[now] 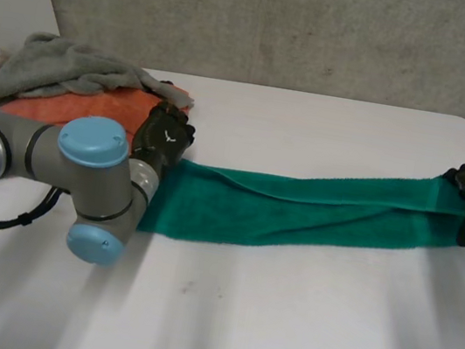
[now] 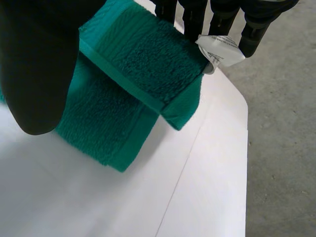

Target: Fold the laundry.

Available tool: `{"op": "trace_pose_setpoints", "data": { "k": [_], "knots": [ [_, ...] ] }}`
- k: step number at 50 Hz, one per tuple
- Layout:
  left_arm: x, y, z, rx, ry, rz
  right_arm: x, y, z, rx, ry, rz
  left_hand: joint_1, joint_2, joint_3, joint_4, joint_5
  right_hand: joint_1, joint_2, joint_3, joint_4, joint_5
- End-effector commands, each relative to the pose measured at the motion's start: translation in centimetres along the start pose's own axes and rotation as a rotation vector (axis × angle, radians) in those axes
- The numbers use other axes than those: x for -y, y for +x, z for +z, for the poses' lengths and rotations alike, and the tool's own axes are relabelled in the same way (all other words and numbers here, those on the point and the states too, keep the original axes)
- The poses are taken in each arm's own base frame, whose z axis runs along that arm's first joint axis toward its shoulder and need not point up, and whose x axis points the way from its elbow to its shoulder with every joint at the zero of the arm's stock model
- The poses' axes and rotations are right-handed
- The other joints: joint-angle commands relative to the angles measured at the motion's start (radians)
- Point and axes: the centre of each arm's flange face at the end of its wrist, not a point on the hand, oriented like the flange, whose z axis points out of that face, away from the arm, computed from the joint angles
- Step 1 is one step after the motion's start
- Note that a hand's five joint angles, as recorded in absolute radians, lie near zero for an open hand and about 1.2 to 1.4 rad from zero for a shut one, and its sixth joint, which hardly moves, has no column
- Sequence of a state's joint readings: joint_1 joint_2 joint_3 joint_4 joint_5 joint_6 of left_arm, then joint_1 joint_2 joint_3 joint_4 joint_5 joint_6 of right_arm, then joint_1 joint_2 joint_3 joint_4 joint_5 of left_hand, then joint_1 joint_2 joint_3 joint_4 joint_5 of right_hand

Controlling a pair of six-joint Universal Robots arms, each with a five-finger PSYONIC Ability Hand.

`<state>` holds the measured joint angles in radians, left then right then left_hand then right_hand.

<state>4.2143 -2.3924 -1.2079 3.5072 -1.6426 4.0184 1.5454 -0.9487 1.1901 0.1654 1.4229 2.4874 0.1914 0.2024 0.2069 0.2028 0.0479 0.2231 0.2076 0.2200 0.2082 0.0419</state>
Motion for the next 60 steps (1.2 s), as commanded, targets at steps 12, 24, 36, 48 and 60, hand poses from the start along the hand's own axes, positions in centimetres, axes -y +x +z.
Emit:
{"op": "trace_pose_setpoints", "data": {
  "k": [12,24,36,48,60],
  "knots": [
    [-0.6,2.3,3.2,-0.055,0.102,-0.025,1.4,-0.5,1.6,0.063,0.197,-0.008,0.225,0.214,0.209,0.213,0.194,0.223,0.239,0.226,0.238,0.230],
    [-1.7,3.3,4.7,-0.057,0.111,-0.028,-1.0,-2.2,3.1,0.108,0.146,-0.034,0.820,0.809,0.805,0.809,0.789,0.220,0.236,0.223,0.235,0.227],
    [-2.0,3.0,5.4,-0.018,0.100,-0.025,-1.9,-2.4,4.7,0.042,0.157,-0.123,1.205,1.194,1.189,1.193,1.174,1.173,1.189,1.176,1.188,1.180],
    [2.9,-4.1,0.8,0.060,0.120,-0.101,3.5,1.3,-1.7,-0.025,0.180,-0.121,1.205,1.194,1.189,1.193,1.174,1.173,1.189,1.176,1.188,1.180],
    [3.9,-6.4,-11.0,-0.082,-0.027,-0.136,0.7,0.6,-8.3,0.258,-0.211,-0.157,1.205,1.194,1.189,1.193,1.174,1.173,1.189,1.176,1.188,1.180]
  ]
}}
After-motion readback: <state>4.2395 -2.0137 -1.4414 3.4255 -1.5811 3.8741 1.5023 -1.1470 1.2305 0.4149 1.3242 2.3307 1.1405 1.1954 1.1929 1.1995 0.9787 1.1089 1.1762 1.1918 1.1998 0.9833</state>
